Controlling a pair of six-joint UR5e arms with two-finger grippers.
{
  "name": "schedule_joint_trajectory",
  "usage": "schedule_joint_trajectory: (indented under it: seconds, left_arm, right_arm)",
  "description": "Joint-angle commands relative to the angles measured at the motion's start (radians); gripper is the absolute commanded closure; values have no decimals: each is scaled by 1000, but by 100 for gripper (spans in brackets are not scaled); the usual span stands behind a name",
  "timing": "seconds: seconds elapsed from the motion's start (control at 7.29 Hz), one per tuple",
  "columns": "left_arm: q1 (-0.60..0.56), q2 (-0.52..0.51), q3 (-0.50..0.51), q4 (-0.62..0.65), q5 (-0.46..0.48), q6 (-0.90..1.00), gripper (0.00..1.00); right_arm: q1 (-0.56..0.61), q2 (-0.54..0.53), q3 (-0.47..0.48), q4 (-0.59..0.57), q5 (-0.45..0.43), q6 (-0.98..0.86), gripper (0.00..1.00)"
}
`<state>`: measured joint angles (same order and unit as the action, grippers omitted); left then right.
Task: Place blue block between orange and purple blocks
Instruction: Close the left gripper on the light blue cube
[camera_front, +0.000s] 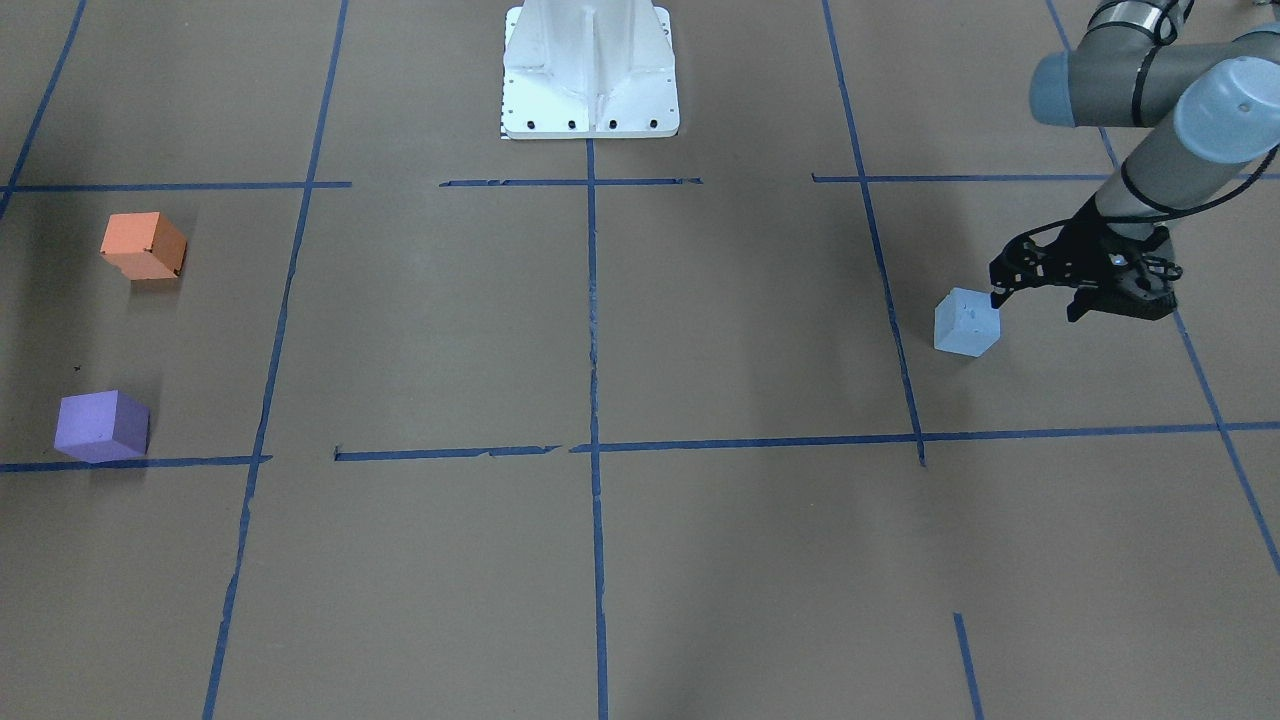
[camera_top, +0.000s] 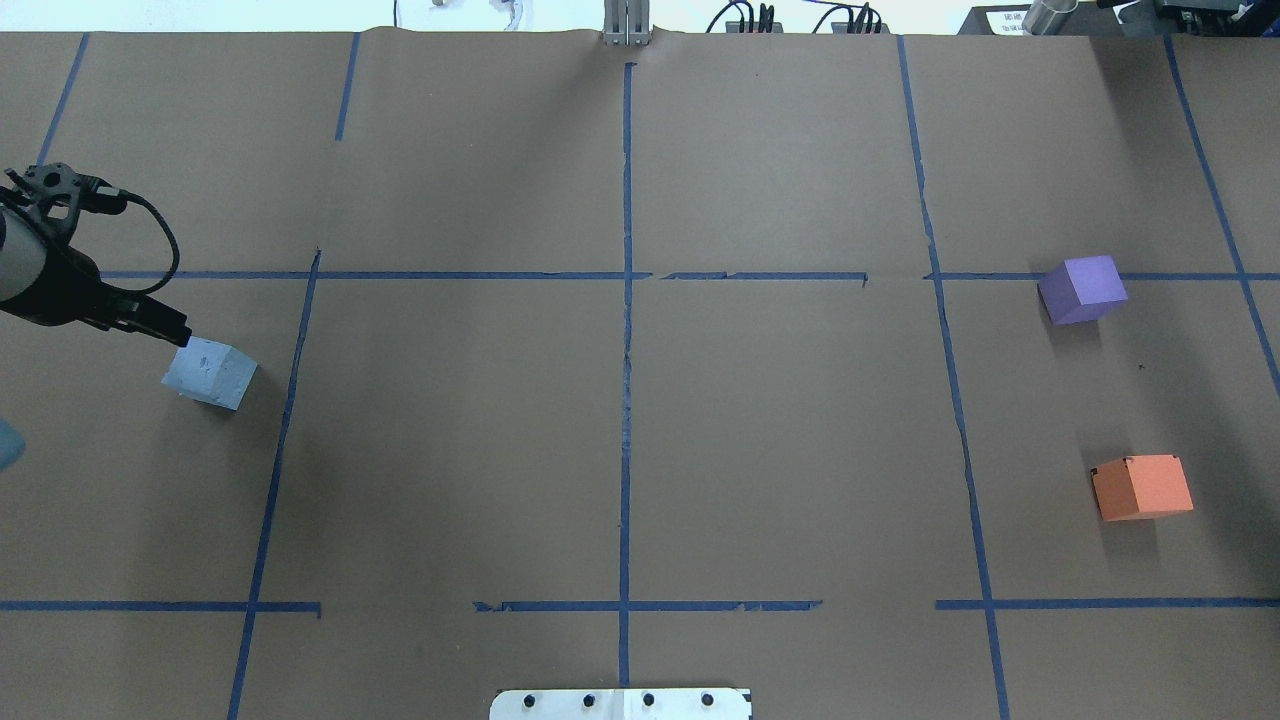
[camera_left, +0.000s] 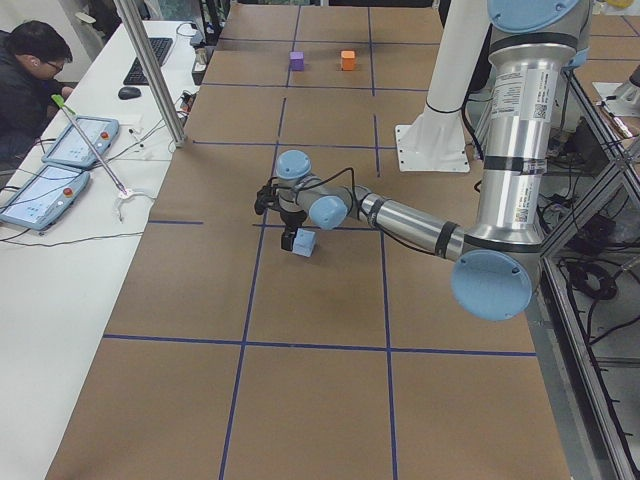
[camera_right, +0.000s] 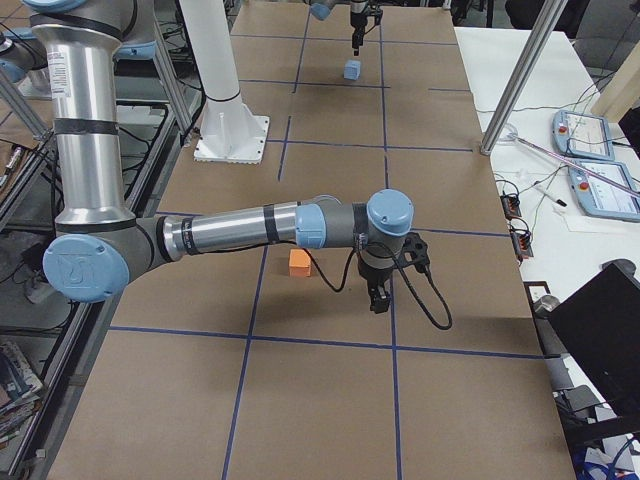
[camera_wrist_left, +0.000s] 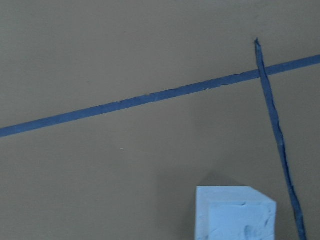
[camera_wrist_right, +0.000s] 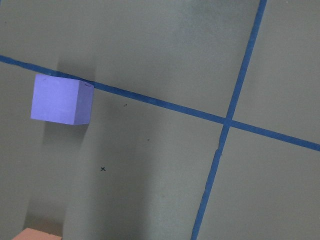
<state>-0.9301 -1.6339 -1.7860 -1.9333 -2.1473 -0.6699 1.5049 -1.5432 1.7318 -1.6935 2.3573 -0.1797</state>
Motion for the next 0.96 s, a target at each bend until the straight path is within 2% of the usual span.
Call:
schedule_joint_trajectory:
  seconds: [0.0,0.82]
  left_arm:
    - [94,-21,7,-3,71,-82,0]
    - [149,-27,72,-4,84,-68,0]
  right_arm:
    - [0,0,0,0,-1,0,0]
    - [2,0,-2,0,-1,0,0]
